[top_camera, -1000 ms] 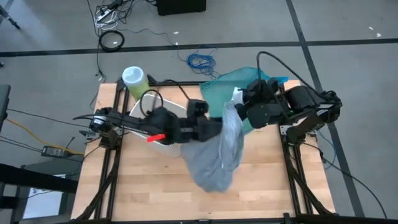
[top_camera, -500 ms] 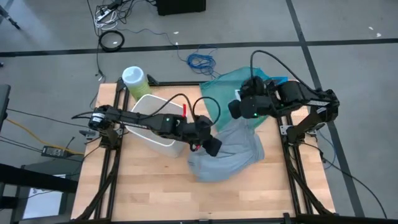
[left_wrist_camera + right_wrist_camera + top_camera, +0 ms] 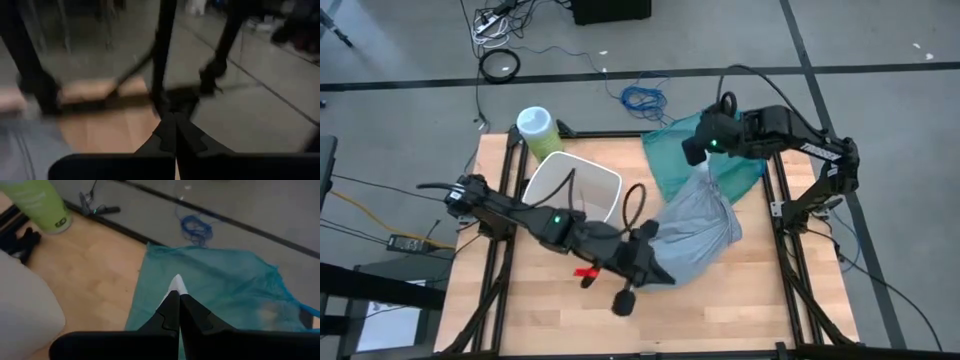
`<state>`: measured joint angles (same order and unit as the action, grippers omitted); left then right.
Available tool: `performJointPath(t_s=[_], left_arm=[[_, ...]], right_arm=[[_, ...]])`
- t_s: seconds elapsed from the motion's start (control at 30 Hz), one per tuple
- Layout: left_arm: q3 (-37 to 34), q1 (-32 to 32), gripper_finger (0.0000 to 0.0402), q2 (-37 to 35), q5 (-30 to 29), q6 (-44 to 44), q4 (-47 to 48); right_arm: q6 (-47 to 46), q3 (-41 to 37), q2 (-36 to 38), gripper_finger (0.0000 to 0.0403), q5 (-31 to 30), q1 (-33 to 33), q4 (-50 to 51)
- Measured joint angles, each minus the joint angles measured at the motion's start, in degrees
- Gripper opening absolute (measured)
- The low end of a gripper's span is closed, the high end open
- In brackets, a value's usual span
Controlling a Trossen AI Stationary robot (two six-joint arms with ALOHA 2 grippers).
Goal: Place trash/remove bag and relplace
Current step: Close the light blue trash bag
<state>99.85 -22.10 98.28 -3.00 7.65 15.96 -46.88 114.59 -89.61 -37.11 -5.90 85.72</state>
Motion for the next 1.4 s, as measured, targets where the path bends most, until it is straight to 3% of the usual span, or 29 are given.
performJointPath(t_s=[0.13,0.23,0.37,0.47,0.6,0.73,0.8,1.0,1.27,1.4], left_arm=[[0.02,1.69,0.0,1.71,-1.51,-5.1,-5.41],[0.0,3.05,0.0001,2.49,-0.92,-0.54,-4.43],[0.02,3.26,0.0001,3.05,-2.5,5.59,3.16],[-0.02,2.15,0.0001,3.27,-3.93,7.43,11.41],[-0.02,0.91,0.0001,3.27,-5.01,8.34,14.87],[-0.03,0.33,0.0001,3.27,-5.38,5.92,14.42],[-0.87,0.22,0.0001,3.27,-6.54,5.12,14.14],[-7.11,-0.46,0.0001,3.39,-18.15,8.69,18.92],[-9.1,-2.95,0.0001,3.44,-18.07,12.02,17.17],[-9.11,-3.04,0.0002,3.47,-20.51,10.74,14.28]], right_arm=[[1.15,0.0,0.03,0.0,4.8,-3.39,-0.85],[3.9,0.02,0.37,0.0,12.03,-6.04,-1.94],[11.34,0.14,1.28,0.0003,21.32,-7.55,-2.68],[15.63,2.17,1.93,0.001,22.96,-7.2,-2.37],[20.6,6.03,2.21,0.0037,28.64,-7.22,4.12],[22.61,5.64,3.32,0.008,34.79,-6.21,4.36],[22.52,5.63,3.64,0.0105,36.27,-5.63,4.27],[17.9,2.84,3.29,0.0161,35.89,-2.49,4.35],[10.89,4.5,3.84,0.0133,38.77,3.46,4.28],[8.87,6.53,4.2,0.0112,39.76,11.05,4.21]])
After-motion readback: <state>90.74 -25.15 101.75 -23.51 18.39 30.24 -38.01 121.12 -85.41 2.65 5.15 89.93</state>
